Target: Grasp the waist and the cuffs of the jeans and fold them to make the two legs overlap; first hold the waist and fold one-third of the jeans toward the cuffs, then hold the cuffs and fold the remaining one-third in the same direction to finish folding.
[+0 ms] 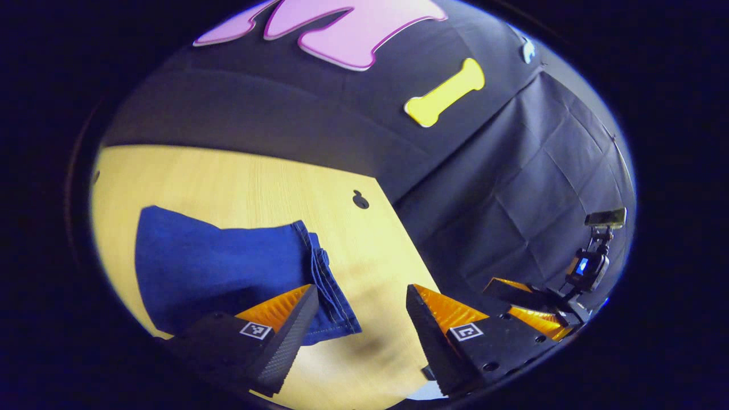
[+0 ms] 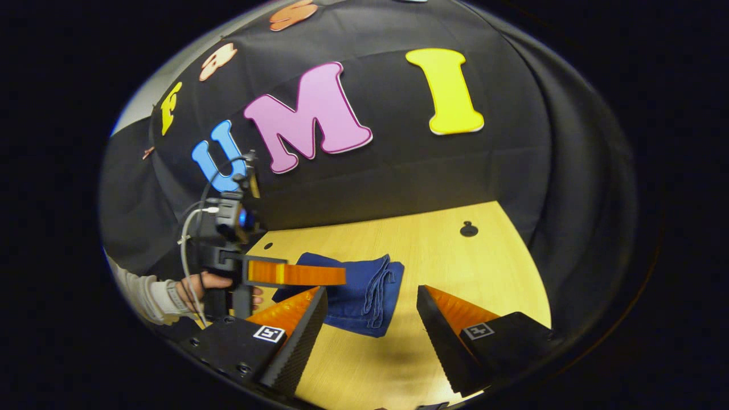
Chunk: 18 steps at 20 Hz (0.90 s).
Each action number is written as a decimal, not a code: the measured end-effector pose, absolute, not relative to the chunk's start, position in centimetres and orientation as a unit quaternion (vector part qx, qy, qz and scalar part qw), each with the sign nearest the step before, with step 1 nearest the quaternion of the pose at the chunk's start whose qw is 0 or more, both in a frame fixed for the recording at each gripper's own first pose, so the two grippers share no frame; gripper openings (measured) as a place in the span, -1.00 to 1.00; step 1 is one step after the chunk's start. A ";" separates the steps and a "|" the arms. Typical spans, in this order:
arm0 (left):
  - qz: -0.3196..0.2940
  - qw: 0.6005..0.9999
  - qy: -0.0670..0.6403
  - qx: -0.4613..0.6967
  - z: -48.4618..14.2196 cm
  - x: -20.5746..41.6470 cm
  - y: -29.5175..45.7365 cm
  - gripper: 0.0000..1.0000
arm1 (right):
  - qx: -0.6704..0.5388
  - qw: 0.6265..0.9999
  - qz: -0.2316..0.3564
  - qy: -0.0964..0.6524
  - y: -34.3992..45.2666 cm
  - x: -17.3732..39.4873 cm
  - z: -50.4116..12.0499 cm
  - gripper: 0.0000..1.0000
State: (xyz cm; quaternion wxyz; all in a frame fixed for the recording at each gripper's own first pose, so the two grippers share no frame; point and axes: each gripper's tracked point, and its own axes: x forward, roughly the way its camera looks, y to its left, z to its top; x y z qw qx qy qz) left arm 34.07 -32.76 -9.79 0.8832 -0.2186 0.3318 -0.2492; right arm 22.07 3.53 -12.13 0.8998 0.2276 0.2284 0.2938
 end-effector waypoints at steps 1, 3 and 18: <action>-0.240 0.902 0.300 -0.195 -8.1 32.9 -31.8 0.95 | 0.221 0.906 0.290 0.213 3.2 21.2 -11.0 0.93; -0.212 0.934 0.242 -0.157 -4.7 29.5 -30.2 0.94 | 0.196 0.921 0.284 0.182 2.5 19.2 -8.5 0.93; -0.024 0.995 -0.021 -0.096 13.5 3.7 -20.5 0.92 | 0.185 0.961 0.207 -0.013 -6.1 5.5 12.4 1.00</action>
